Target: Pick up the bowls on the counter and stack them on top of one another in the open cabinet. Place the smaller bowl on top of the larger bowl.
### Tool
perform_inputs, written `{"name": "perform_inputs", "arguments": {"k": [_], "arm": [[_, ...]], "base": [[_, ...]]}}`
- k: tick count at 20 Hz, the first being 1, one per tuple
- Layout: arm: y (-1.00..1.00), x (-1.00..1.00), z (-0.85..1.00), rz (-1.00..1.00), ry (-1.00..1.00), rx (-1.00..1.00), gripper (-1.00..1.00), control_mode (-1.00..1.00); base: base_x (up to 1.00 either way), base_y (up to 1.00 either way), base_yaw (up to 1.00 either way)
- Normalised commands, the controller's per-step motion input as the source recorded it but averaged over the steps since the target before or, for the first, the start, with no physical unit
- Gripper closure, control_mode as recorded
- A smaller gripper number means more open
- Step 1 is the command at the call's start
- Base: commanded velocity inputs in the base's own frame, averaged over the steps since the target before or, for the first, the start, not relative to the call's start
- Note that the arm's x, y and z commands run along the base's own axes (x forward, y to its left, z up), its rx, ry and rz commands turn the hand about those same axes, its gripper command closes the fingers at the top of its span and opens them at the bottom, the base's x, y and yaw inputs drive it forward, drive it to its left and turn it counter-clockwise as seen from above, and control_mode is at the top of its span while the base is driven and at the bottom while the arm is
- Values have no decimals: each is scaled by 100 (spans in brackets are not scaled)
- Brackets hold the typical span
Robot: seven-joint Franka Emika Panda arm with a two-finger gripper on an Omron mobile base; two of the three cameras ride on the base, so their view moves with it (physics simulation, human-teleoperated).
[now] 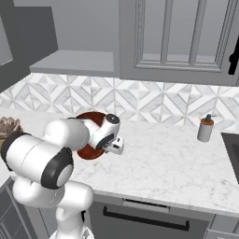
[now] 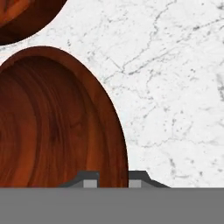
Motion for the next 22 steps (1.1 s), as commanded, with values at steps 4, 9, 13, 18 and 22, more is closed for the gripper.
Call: {"name": "perform_inputs", "arguments": {"k": [4,9,13,18,22], "arm": [[-17,-3,44,-3,16,19,100,-100],[-13,-1,57,-6,11,23,100,-100],[-1,0,53,-3,0,12,100,-100],[10,6,24,-2,-9,3,100,-100],[31,29,3,0,-12,1,100,-100]], "base": [[0,0,0],[0,0,0],[0,0,0],[0,0,0],[0,0,0]]}}
